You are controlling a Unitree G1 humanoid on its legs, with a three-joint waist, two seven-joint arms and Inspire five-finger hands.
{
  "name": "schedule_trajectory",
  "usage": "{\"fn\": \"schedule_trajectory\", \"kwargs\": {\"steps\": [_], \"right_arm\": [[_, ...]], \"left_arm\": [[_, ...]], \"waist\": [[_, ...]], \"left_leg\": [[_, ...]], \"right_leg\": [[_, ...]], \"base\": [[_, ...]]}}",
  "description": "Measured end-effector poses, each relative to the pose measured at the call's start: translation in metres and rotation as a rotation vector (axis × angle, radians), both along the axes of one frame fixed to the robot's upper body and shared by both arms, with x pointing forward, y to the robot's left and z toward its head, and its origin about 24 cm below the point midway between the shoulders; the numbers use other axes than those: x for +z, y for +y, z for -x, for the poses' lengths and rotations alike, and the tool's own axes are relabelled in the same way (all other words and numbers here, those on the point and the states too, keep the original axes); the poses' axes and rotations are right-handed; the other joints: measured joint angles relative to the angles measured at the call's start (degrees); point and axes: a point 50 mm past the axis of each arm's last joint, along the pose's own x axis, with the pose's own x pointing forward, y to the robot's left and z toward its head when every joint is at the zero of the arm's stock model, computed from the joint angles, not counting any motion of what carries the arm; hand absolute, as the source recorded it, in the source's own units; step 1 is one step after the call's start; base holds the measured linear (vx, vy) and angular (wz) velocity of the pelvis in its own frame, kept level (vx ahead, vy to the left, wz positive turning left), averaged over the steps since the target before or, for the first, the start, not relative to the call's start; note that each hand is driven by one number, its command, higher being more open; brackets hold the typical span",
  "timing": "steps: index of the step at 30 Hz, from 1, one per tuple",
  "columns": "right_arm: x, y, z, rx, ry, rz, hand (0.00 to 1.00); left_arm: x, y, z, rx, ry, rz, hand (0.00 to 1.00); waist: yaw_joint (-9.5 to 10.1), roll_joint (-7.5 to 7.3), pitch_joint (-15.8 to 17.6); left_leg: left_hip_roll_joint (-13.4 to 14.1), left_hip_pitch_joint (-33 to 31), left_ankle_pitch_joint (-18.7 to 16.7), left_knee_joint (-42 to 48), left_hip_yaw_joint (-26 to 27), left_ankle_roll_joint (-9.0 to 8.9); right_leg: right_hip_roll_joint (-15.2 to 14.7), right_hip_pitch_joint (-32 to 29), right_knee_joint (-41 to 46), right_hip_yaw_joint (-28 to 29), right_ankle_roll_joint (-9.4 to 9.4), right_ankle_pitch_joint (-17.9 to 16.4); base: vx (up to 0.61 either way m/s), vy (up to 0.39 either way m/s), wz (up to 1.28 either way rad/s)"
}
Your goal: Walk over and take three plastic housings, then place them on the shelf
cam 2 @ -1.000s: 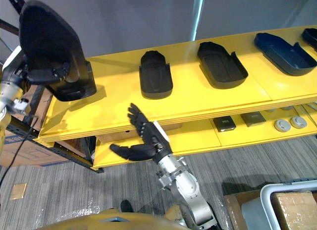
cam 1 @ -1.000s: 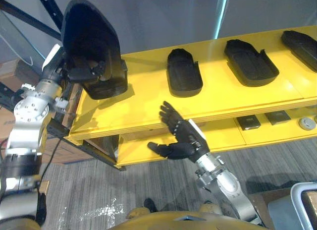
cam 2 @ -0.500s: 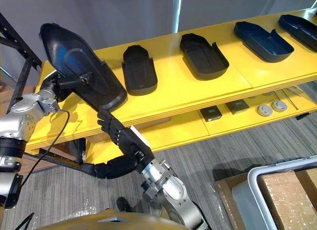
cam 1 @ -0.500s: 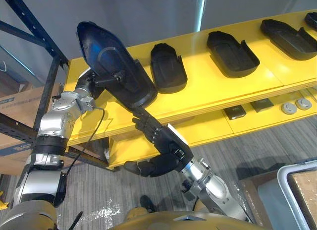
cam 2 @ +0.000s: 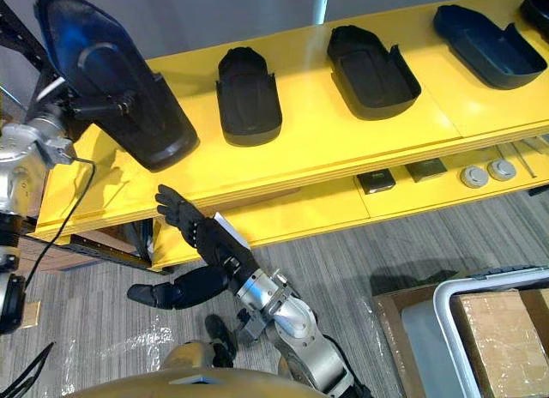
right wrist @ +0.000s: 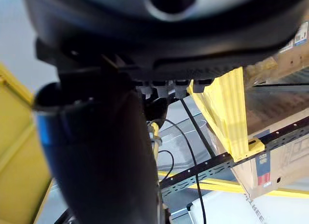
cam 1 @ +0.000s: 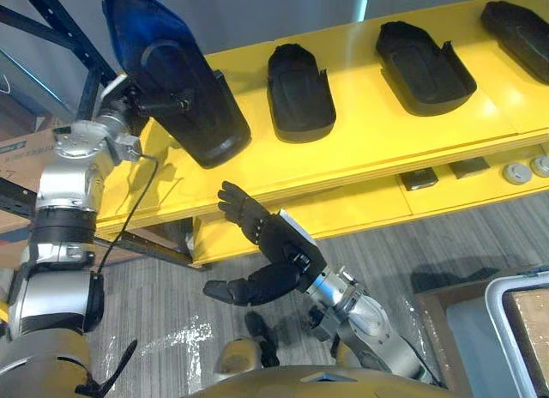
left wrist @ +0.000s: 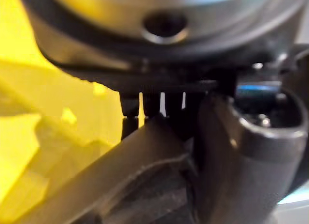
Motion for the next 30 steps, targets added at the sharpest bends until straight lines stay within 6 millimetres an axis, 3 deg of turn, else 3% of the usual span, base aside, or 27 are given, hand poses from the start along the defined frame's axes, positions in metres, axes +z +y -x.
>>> {"fn": "schedule_trajectory", "kwargs": {"steps": [6, 11, 12, 24, 29, 30], "right_arm": [[0.009, 0.002, -0.003, -0.018, -0.031, 0.008, 1.00], [0.018, 0.002, -0.003, -0.024, -0.032, -0.038, 1.00], [0.019, 0.002, -0.003, -0.024, -0.034, -0.038, 1.00], [0.029, 0.001, -0.001, -0.017, -0.072, -0.059, 1.00], [0.028, 0.001, -0.001, -0.069, -0.149, 0.043, 1.00], [0.028, 0.000, -0.002, -0.095, -0.186, 0.083, 1.00]], "left_arm": [[0.018, 0.015, 0.004, 0.034, -0.016, -0.088, 0.00], [0.018, 0.019, 0.005, 0.043, -0.020, -0.109, 0.00], [0.017, 0.020, 0.005, 0.046, -0.016, -0.107, 1.00], [0.001, 0.031, 0.005, 0.124, 0.047, -0.049, 1.00], [-0.008, 0.030, 0.004, 0.119, 0.077, 0.010, 1.00], [-0.009, 0.029, 0.003, 0.115, 0.079, 0.013, 0.00]], "waist": [[0.76, 0.74, 1.86], [0.79, 0.91, 2.15], [0.80, 0.90, 2.16], [0.85, 0.54, 3.62], [0.87, 0.19, 3.86], [0.83, 0.09, 3.93]], "left_leg": [[0.14, 0.32, 0.02, -0.02, -0.18, 0.01], [0.22, 0.30, 0.00, -0.02, 0.12, -0.01], [0.20, 0.30, -0.01, 0.00, 0.24, -0.03], [0.20, -1.69, -0.21, 1.14, 0.78, -0.11], [0.26, -1.69, -0.22, 1.39, 0.74, -0.11], [0.27, -1.69, -0.22, 1.42, 0.74, -0.11]], "right_leg": [[-0.45, 0.44, 0.23, -0.46, -0.34, -0.29], [-0.87, -0.25, 1.49, -0.28, -0.78, -0.95], [-1.02, -0.51, 1.95, -0.14, -0.84, -1.15], [-1.79, -3.18, 3.98, 0.60, -0.87, -1.42], [-1.78, -3.12, 3.98, 0.65, -0.87, -1.42], [-1.78, -3.11, 3.98, 0.65, -0.87, -1.42]], "base": [[0.02, 0.009, 0.02], [-0.01, 0.007, -0.01], [-0.02, 0.004, -0.06], [-0.02, 0.000, -0.01], [0.00, 0.000, 0.00], [0.00, 0.000, 0.00]]}}
